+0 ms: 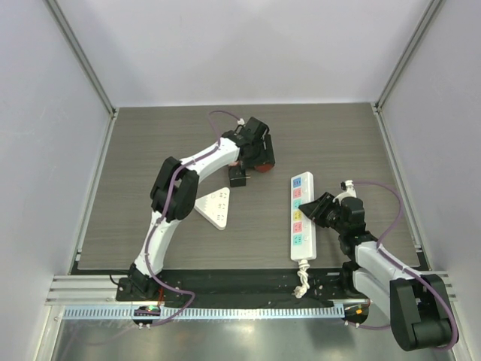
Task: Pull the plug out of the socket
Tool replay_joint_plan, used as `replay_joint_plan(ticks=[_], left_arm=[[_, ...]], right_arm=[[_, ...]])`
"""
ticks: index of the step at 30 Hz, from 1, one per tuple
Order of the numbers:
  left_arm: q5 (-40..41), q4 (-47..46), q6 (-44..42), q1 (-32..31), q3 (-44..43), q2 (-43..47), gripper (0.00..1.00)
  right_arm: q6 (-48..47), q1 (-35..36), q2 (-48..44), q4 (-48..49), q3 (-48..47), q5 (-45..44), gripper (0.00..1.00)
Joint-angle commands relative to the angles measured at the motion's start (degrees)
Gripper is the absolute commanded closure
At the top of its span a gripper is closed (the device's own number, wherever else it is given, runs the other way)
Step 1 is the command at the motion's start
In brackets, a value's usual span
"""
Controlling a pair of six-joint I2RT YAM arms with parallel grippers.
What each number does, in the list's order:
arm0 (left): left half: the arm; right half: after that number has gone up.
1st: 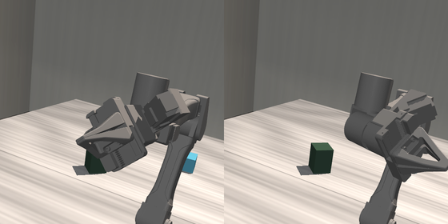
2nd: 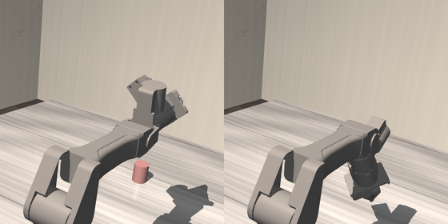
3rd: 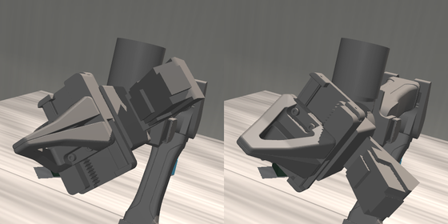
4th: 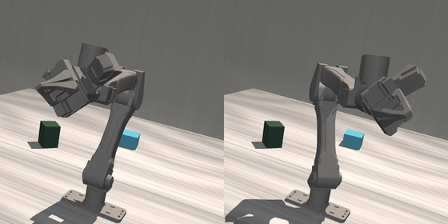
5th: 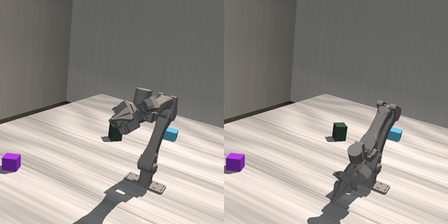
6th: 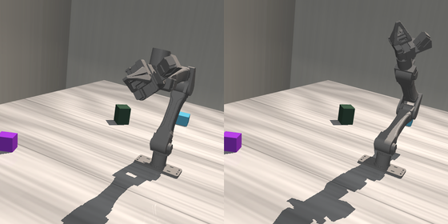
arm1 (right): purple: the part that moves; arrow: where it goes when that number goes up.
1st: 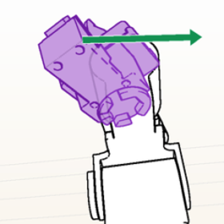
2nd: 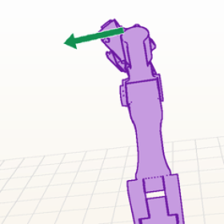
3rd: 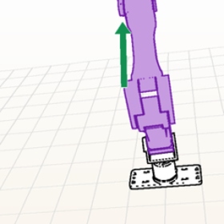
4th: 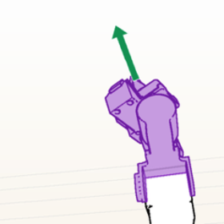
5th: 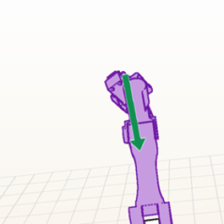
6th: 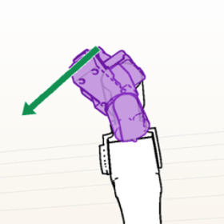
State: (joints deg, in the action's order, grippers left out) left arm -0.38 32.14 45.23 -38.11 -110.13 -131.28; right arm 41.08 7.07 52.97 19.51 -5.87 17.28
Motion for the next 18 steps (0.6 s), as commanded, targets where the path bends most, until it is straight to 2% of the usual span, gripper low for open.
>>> replay_joint_plan(ticks=[1,2,5,9,13,16,18], left_arm=[[1.9,1.1,-1.9,0.5,1.2,7.4,0.23],[1.8,0.9,-1.9,0.5,1.7,8.9,0.16],[0.7,1.1,-2.6,0.5,2.6,13.8,0.11],[1.0,1.1,-3.8,-0.1,6.3,21.8,0.08],[0.6,-1.7,-4.2,-1.0,13.5,33.3,0.07],[-2.4,-5.8,-3.5,-2.2,22.8,39.7,0.07],[-3.9,-8.9,-2.3,-2.8,32.0,46.1,0.07]], right_arm=[[-2.0,0.2,0.5,4.4,-0.6,-0.3,0.99],[-1.9,0.2,0.6,4.6,-0.6,-0.2,0.99],[-1.9,0.2,1.4,5.0,-0.7,-0.5,0.99],[-1.4,0.2,3.3,4.1,-2.1,-1.9,0.99],[0.0,0.1,5.9,4.0,-4.1,-3.2,0.99],[2.5,0.1,7.1,5.5,-6.0,-4.2,0.99],[4.7,0.1,8.9,6.6,-8.5,-5.2,0.99]])
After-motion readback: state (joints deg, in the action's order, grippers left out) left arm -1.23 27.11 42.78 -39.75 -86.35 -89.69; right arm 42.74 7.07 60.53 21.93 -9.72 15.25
